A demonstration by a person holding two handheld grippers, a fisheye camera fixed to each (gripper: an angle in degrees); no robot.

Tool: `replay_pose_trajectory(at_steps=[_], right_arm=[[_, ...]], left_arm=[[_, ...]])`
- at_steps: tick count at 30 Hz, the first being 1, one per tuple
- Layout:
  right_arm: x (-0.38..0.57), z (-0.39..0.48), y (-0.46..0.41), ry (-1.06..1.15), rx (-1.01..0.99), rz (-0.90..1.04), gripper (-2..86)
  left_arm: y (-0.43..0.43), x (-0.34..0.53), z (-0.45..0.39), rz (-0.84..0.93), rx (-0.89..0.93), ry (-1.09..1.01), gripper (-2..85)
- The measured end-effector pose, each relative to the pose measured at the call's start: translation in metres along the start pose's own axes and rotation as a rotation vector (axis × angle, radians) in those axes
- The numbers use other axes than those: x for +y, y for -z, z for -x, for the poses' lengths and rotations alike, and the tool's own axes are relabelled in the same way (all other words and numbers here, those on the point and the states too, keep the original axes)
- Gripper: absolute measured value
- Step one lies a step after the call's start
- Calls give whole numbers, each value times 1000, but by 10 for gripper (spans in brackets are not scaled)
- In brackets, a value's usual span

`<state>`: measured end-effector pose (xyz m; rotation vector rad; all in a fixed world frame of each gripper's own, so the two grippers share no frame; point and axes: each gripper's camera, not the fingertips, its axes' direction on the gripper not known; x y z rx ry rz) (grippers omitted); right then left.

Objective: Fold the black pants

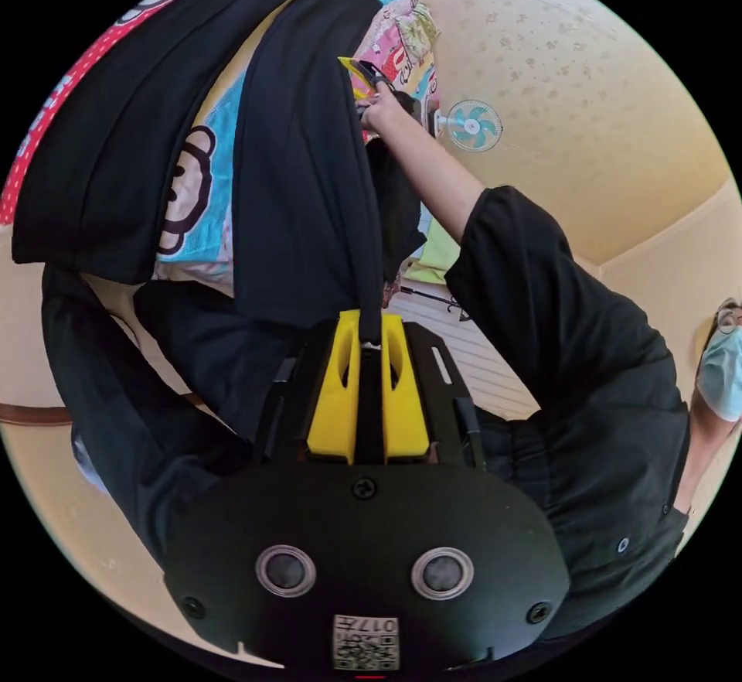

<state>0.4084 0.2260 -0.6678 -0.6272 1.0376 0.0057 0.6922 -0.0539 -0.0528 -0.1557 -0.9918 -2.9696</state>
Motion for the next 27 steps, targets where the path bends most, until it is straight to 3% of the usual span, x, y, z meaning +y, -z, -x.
replay_pose_trajectory(at_steps=[4,8,12,14,18,23,27], right_arm=[[-10,52,25,151,-2,-60,32],[-18,134,25,310,-22,-82,29],[-19,228,-64,429,71,28,38],[-16,249,-128,445,124,115,49],[15,248,-249,428,314,321,91],[106,221,-229,548,220,315,95],[207,139,-184,410,282,386,96]], left_arm=[[49,-10,7,-55,245,57,49],[106,-10,47,-216,645,218,45],[140,1,95,-394,1095,441,35],[161,3,106,-444,1100,500,27],[233,5,130,-531,857,636,20],[302,-15,137,-517,724,680,19],[336,-43,123,-415,597,660,23]])
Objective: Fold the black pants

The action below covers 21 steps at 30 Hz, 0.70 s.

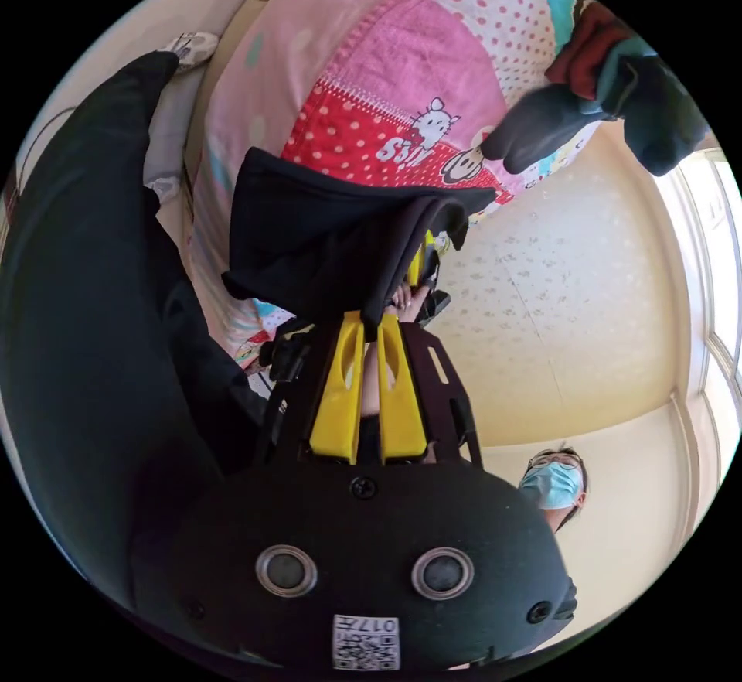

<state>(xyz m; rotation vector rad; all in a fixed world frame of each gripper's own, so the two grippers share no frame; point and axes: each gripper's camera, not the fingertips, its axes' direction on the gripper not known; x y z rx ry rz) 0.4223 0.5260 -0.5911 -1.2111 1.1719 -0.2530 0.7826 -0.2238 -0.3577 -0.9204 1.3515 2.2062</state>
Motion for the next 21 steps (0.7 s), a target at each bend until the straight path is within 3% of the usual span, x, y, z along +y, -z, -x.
replay_pose_trajectory(at_steps=[5,7,9,13,18,21], right_arm=[[134,-35,-35,-209,-53,38,97],[166,-41,-52,-250,-177,-11,99],[175,-40,-51,-286,-197,-60,93],[171,-24,-37,-252,-124,49,43],[179,-3,26,-203,-159,94,20],[192,8,56,-152,-61,104,15]], left_arm=[[3,-10,-20,9,-67,20,26],[4,-14,-22,14,-88,25,27],[6,-15,-22,24,-104,40,28],[7,-10,-25,63,-131,68,28],[-5,11,-58,162,-299,-37,23],[-19,28,-66,227,-415,-126,22]])
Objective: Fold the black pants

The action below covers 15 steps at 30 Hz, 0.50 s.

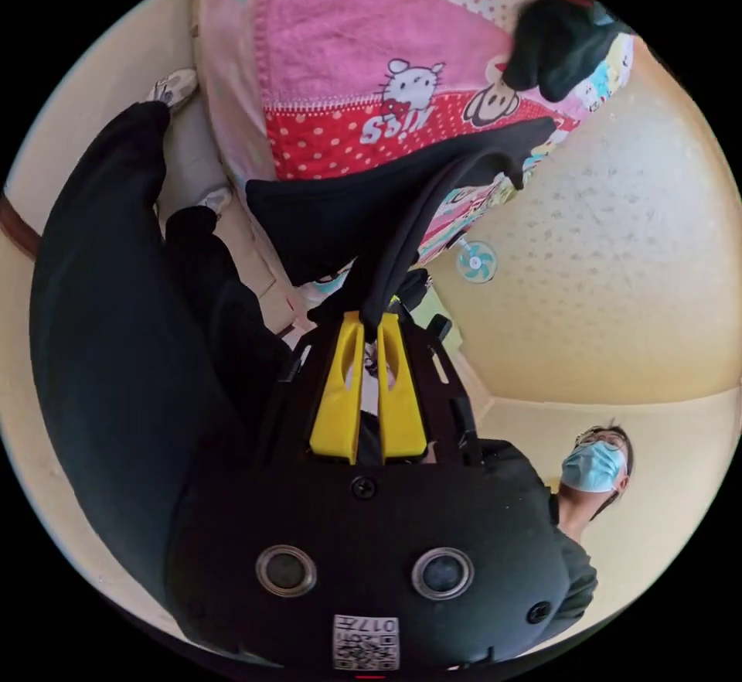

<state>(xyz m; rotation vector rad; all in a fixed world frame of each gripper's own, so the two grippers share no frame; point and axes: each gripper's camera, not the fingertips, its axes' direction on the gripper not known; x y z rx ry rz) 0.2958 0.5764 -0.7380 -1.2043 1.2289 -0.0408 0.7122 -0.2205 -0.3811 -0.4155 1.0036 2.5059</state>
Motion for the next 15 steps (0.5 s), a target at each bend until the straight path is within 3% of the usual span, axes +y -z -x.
replay_pose_trajectory(at_steps=[7,10,15], right_arm=[[29,-24,21,-32,61,35,13],[26,-49,-22,-40,118,196,14],[18,-49,-35,61,140,251,32]], left_arm=[[-32,31,14,-45,-205,-55,22],[-53,27,32,-55,-438,-55,25],[-85,26,54,-137,-727,40,49]])
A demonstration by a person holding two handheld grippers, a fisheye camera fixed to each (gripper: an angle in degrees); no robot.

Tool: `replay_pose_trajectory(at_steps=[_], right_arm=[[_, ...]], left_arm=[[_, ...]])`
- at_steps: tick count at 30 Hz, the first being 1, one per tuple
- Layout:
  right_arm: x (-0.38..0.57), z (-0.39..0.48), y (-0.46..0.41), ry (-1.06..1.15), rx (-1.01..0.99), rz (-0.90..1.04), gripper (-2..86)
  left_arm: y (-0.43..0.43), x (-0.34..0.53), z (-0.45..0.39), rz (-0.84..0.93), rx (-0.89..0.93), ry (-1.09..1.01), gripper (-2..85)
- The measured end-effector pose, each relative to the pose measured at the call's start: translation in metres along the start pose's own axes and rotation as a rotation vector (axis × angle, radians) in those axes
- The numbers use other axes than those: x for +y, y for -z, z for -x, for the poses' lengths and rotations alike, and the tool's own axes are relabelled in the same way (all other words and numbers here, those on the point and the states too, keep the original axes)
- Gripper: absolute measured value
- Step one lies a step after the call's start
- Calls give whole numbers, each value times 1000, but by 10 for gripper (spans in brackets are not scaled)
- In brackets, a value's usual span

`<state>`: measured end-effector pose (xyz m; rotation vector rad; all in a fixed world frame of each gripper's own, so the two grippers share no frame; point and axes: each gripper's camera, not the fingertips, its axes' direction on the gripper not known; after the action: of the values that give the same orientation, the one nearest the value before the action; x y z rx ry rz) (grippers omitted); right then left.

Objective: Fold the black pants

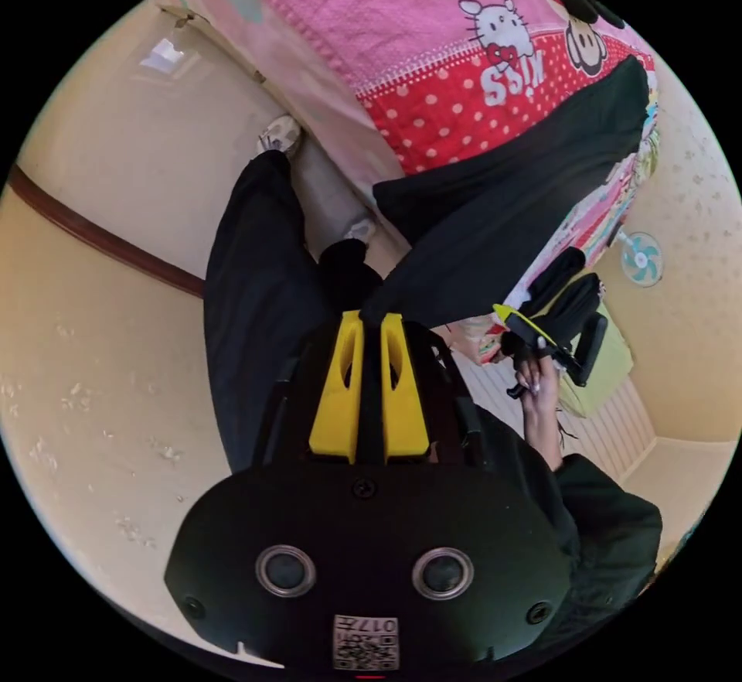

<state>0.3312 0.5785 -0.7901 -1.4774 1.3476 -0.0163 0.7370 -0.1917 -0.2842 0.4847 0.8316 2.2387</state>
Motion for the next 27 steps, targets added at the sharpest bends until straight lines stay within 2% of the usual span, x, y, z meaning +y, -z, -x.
replay_pose_trajectory(at_steps=[4,10,15,16,18,20,21,27], right_arm=[[8,-11,31,-30,-43,-31,48],[21,-39,63,-138,-129,-108,38],[34,-43,89,-157,-210,-199,39],[35,-47,99,-164,-220,-239,42],[34,-56,117,-181,-249,-312,48],[24,-70,136,-183,-298,-371,57],[13,-82,149,-184,-331,-414,62],[-62,-151,237,-266,-438,-696,71]], left_arm=[[15,20,-9,-135,-53,-31,92],[35,3,-81,-227,94,-355,110],[28,-53,-182,-216,-36,-611,117],[26,-60,-191,-210,-61,-629,119],[4,-88,-214,-147,-241,-657,111],[-12,-101,-217,-95,-324,-659,74],[-15,-104,-215,-85,-330,-647,35],[10,-99,-190,-90,-157,-625,7]])
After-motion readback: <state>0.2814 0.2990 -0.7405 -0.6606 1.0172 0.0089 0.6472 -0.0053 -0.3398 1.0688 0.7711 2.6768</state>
